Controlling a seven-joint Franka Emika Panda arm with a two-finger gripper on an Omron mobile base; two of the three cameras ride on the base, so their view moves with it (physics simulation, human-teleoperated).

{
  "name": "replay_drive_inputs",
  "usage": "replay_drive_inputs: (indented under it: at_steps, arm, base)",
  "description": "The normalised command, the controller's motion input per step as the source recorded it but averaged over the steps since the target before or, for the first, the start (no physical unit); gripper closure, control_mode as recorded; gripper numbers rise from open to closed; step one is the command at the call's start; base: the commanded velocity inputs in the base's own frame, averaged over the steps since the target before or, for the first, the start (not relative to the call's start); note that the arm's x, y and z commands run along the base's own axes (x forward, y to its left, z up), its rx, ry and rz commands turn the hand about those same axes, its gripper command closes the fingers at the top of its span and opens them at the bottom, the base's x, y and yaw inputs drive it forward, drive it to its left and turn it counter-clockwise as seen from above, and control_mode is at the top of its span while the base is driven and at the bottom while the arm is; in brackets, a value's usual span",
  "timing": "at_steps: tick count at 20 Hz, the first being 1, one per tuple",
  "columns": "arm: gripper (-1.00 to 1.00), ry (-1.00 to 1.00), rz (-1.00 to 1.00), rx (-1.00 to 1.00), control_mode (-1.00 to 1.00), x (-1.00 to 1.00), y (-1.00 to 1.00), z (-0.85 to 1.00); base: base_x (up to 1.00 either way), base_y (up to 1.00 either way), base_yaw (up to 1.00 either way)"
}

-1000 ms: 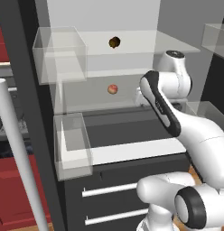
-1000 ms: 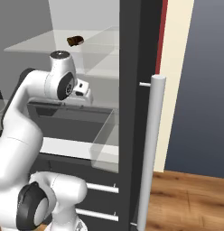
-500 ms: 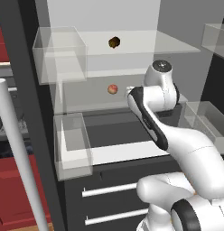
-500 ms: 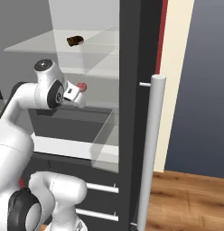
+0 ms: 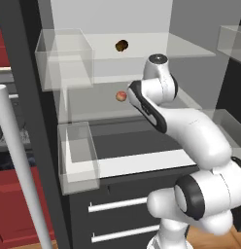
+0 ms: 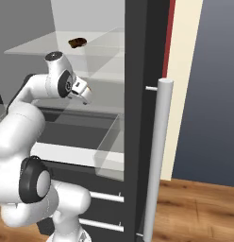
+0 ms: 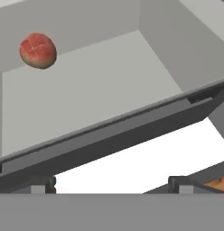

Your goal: Place the cold items (sweet potato and peach) from the fridge in one tupperware on the dining counter. Place the warm items (hot dog and kebab skewer) in the stove area in another tupperware.

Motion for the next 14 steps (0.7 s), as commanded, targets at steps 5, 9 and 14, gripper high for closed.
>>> replay_drive_inputs:
  at_steps: [5,9,14]
  arm:
    - [-1.0,-0.09,0.0,0.0,-1.0,0.37,0.03,-0.14]
    - [-1.0,-0.23,0.0,0.0,-1.0,0.25,0.13,-0.24]
    - [-1.0,-0.15,0.06,0.0,-1.0,0.21,0.23,-0.17]
  base:
    - [0.0,0.0,0.0]
    - [0.0,0.0,0.0]
    - [0.0,0.0,0.0]
